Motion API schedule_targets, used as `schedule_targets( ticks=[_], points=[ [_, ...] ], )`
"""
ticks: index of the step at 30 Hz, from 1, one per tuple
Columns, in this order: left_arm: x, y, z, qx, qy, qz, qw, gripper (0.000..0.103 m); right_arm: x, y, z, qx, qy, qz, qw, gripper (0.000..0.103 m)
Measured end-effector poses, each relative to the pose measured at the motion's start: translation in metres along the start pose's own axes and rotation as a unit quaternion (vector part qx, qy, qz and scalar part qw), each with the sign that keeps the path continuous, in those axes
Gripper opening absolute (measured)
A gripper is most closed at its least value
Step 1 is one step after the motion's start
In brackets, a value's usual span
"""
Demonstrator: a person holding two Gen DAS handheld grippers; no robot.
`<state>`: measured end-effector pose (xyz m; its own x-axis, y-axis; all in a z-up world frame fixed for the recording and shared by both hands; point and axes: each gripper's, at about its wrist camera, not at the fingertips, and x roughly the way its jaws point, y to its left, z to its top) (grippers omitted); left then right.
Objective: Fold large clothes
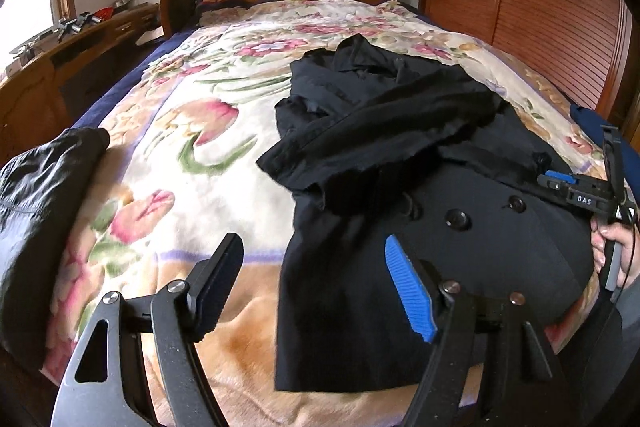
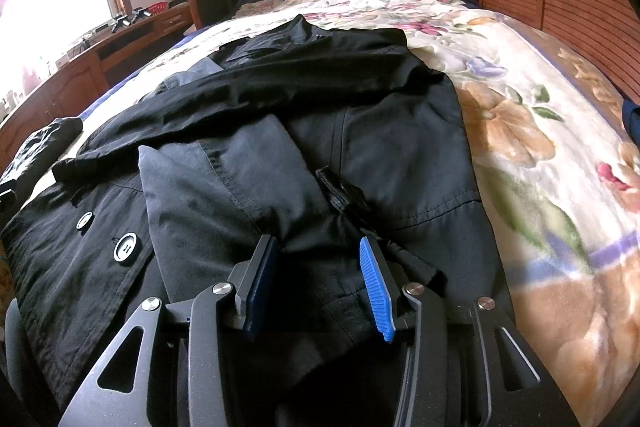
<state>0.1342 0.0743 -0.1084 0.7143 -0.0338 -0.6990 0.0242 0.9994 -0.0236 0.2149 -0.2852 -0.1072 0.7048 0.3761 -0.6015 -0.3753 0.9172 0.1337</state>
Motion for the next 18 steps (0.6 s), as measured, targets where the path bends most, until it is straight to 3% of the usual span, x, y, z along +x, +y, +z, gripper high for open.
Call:
schedule_targets(
  ticks=[7, 13, 18],
  points=[
    [-0.001, 0.013, -0.015, -0.012, 0.002, -0.009, 0.9999, 0.075, 0.0, 0.001, 0.0, -0.004, -0.001, -0.004, 1.0, 0.045],
    [-0.013, 0.019, -0.016, -0.016, -0.031, -0.012, 0.9993, 0.074, -0.001, 0.009, -0.001, -0.024, 0.001, -0.028, 0.999, 0.046],
    [-0.023, 0.016, -0.013, -0.005, -0.039, -0.016, 0.9991, 0.058, -0.015, 0.011, 0.0, -0.036, 0.014, -0.032, 0.999, 0.046]
  ],
)
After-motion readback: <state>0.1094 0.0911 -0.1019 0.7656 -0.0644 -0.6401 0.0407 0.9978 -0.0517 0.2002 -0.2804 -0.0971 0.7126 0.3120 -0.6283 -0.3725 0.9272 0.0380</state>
